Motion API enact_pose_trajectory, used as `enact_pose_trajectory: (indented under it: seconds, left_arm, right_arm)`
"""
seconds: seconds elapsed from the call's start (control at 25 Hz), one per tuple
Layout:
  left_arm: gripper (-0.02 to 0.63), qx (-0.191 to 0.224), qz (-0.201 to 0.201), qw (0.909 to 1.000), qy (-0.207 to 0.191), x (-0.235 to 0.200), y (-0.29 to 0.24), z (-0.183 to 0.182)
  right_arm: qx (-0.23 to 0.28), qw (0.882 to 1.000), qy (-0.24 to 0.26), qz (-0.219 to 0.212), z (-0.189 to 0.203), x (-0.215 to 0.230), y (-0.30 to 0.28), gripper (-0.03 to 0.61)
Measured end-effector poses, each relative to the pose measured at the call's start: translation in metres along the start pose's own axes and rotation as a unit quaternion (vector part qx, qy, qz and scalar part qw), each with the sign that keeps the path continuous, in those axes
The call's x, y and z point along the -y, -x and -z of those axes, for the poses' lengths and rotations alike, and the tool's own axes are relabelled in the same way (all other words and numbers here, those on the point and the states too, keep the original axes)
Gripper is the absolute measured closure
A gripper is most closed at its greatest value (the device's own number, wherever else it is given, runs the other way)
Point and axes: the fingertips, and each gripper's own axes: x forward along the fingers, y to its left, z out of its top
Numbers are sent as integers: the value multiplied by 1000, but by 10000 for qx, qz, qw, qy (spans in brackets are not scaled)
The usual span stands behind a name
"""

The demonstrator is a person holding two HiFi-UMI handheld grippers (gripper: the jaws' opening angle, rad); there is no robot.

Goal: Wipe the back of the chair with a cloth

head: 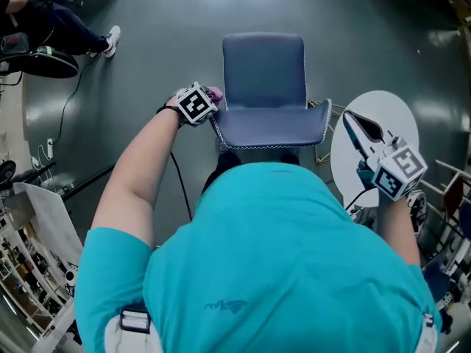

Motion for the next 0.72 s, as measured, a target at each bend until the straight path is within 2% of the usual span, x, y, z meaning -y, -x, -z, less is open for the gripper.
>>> enact_pose_trajectory:
  seconds: [0.12, 0.24, 0.32, 0.72]
  left_arm:
    - [555, -372, 246, 9989, 135, -2, -23, 1]
    - [555, -904, 545, 9944, 76, 4, -43, 11]
    - [554, -1120, 689, 9913, 91, 11, -51, 17]
    - [555, -1333, 1252, 9813, 594, 25, -40, 18]
  right_arm:
    - [-47, 9999, -107, 61, 10, 11, 5, 586]
    - [-26, 9997, -205, 120, 16, 21, 10, 586]
    - [-20, 9996, -244, 153, 20, 24, 14, 586]
    - [54, 9996, -273, 84, 16, 21, 10, 586]
